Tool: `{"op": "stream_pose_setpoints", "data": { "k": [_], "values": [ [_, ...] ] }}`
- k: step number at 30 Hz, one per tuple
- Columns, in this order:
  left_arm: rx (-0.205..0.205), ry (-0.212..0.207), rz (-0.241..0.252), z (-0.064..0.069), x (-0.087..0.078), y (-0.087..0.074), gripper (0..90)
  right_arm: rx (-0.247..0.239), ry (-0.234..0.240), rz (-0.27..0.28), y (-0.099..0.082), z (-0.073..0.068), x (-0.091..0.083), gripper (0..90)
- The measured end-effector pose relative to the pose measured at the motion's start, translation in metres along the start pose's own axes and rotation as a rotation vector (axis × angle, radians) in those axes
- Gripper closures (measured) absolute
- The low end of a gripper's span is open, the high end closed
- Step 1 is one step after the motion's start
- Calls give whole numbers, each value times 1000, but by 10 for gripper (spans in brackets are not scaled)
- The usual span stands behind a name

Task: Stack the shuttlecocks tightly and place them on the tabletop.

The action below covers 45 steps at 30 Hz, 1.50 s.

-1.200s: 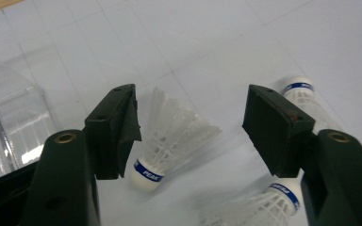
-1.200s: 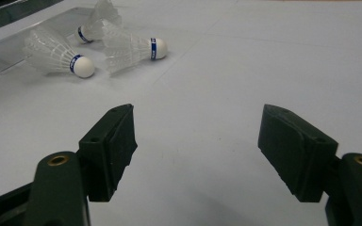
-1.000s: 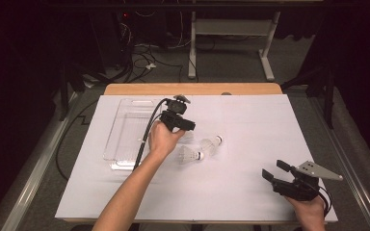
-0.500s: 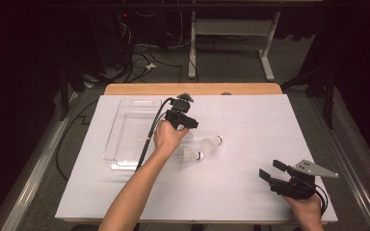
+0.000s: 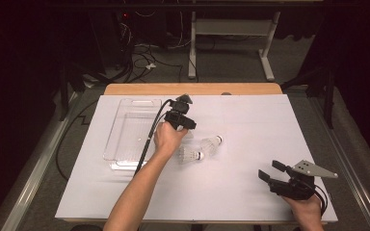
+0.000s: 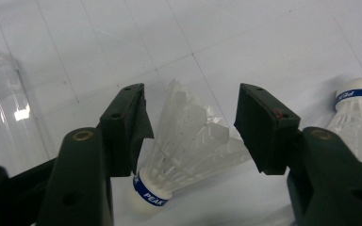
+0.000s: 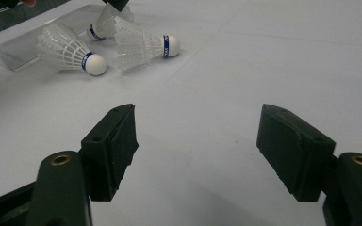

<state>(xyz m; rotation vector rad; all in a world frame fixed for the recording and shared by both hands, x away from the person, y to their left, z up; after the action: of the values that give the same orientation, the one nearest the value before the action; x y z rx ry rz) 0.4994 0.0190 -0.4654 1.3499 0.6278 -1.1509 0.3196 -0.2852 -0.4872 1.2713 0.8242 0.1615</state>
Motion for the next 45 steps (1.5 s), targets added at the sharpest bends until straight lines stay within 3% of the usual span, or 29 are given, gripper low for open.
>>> {"op": "stream_pose_setpoints", "data": {
  "k": [7,20,25,33,45],
  "values": [
    [41,16,11,1,3,-1,563,-2,-15,11,1,1,-1,308],
    [56,12,3,-3,1,0,793,-2,-15,11,1,1,-2,312],
    [85,19,33,-4,0,3,851,1,-28,18,2,2,-3,322],
    [103,7,41,-6,-3,7,884,-2,-29,17,2,2,-4,323],
    [176,31,61,-4,-3,20,891,-4,-24,17,2,1,-4,322]
  ]
}}
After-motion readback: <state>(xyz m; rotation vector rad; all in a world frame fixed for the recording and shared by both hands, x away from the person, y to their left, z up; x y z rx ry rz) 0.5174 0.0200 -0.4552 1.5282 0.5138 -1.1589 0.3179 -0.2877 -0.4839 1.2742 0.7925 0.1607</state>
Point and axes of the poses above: each handheld gripper's, and its own axes: x roughly forward along the jaws, y roughly out of its top, z roughly to its right, the point moved 6 cm from there along x, roughly forward along the jaws, and after that the axes turned 12 degrees about -x, right-handed, at the moved point
